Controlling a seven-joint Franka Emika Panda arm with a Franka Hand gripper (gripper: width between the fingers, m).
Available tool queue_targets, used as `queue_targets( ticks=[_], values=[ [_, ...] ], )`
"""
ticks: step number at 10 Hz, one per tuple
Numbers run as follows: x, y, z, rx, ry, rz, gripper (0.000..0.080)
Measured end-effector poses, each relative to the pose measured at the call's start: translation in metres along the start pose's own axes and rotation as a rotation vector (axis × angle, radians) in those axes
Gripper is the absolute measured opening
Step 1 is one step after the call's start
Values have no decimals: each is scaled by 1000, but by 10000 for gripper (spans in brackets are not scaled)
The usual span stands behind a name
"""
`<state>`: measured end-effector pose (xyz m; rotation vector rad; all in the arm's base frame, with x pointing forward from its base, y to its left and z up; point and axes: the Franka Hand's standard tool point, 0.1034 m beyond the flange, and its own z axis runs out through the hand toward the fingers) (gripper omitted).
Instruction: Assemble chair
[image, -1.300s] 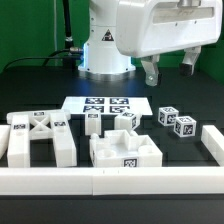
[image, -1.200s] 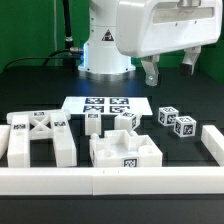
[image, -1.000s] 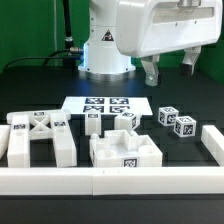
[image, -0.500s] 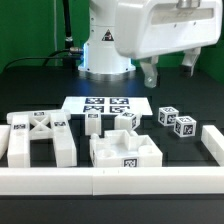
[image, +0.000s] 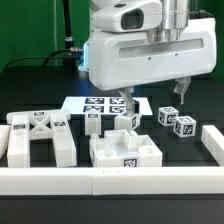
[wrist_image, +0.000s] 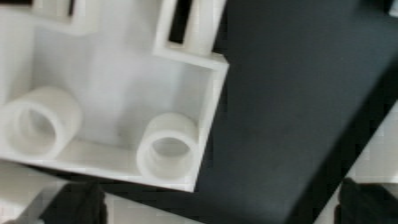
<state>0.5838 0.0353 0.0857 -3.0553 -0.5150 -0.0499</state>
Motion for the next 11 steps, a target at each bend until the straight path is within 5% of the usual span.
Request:
queue_targets(
  ticks=[5,11],
  values=[
    [9,9,34,19,4,162,650],
    [6,12,49,21,-3,123,650]
  ],
)
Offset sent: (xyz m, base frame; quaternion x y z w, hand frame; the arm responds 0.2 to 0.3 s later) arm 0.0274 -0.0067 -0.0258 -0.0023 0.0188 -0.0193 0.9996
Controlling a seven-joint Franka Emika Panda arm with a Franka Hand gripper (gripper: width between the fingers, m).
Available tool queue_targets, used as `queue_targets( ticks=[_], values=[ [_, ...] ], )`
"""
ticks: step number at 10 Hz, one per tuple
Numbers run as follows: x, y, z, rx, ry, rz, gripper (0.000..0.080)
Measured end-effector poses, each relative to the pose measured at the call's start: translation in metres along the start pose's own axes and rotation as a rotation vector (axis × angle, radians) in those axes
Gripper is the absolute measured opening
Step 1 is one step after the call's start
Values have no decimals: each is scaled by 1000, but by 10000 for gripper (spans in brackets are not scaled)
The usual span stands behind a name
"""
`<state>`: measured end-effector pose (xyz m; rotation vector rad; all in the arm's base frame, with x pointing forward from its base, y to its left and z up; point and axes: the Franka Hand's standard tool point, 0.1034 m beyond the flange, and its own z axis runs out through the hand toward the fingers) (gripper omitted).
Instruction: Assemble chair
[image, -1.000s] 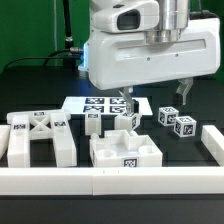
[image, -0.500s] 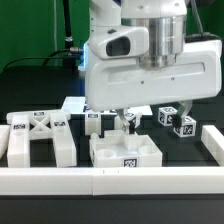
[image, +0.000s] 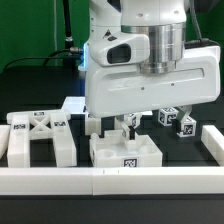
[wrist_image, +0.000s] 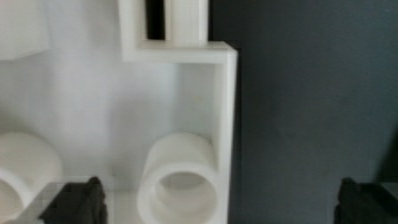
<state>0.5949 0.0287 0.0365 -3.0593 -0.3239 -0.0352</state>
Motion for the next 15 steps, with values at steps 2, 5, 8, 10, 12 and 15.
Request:
queue_targets(
  ticks=[2,5,8,10,12,15],
  values=[
    [2,4,16,1,-2,-8,650],
    [-5,6,23,1,-13,-14,650],
    [-13,8,28,1,-24,-17,650],
    [-15,7,30,1,-26,-18,526],
    [-15,5,30,1,-26,-21,391],
    [-8,-1,24,2,-18,-20,50]
  ],
)
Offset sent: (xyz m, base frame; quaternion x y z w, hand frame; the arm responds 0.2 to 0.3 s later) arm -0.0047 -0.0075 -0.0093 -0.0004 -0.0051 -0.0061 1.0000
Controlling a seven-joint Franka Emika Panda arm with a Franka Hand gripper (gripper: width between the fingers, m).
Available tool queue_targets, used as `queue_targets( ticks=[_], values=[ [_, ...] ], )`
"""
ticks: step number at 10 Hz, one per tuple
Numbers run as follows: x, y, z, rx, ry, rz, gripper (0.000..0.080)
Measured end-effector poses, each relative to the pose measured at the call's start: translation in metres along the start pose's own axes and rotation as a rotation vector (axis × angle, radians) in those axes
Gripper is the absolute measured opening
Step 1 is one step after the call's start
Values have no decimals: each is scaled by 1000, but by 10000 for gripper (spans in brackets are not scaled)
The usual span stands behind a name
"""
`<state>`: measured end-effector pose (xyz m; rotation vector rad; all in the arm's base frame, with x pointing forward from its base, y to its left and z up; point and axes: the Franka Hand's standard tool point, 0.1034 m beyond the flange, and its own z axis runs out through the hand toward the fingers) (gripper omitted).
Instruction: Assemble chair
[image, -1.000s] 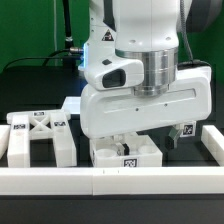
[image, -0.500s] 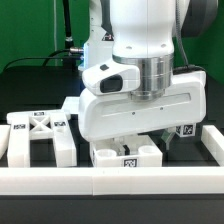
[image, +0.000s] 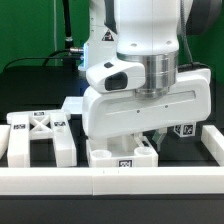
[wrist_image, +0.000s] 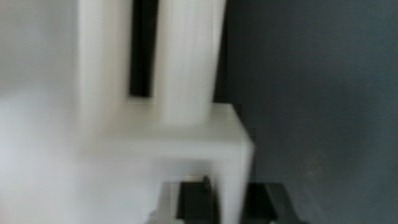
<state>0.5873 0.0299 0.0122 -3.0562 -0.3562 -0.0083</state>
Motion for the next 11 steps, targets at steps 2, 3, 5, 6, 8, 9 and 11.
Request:
queue_targets(
  ticks=[2,3,5,6,8,9,11],
  values=[
    [3,-6,-2,1,3,12,32],
    [4,-9,-2,4,3,27,32],
    [6,-20,-2,11,4,68,32],
    [8,-30,-1,12,4,91,32],
    [17,-53,2,14,8,116,32],
    [22,-63,3,15,12,126,32],
    [30,-77,3,16,19,130,32]
  ],
)
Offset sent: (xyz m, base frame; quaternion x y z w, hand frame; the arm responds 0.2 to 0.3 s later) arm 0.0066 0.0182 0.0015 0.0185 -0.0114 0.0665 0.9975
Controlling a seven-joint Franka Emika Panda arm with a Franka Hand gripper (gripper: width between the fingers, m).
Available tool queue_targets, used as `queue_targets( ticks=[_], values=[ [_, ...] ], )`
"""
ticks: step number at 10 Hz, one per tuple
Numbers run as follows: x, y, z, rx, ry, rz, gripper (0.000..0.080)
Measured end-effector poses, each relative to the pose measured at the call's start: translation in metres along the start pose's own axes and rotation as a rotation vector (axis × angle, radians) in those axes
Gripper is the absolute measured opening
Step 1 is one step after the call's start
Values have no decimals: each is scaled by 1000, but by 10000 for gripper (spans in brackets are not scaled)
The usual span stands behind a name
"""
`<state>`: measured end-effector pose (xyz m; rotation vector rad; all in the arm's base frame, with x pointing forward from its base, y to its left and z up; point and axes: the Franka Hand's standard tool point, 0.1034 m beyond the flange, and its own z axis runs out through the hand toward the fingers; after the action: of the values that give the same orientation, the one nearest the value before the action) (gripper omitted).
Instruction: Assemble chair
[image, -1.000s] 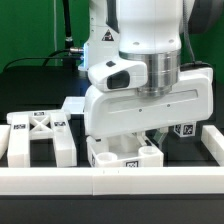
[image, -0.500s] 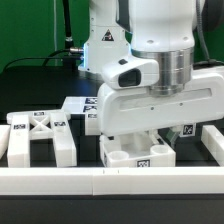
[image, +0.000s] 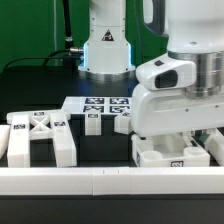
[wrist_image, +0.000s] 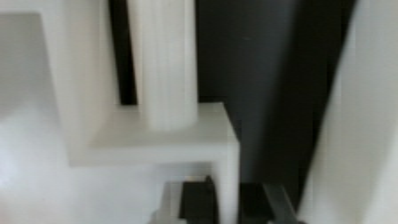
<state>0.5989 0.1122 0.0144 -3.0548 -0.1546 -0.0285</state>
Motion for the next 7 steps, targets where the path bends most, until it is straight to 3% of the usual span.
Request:
queue_targets(
  ticks=[2,7],
  values=[
    [6,-7,1,1,7,0,32],
    [12,-5,2,-6,7,56,32]
  ],
)
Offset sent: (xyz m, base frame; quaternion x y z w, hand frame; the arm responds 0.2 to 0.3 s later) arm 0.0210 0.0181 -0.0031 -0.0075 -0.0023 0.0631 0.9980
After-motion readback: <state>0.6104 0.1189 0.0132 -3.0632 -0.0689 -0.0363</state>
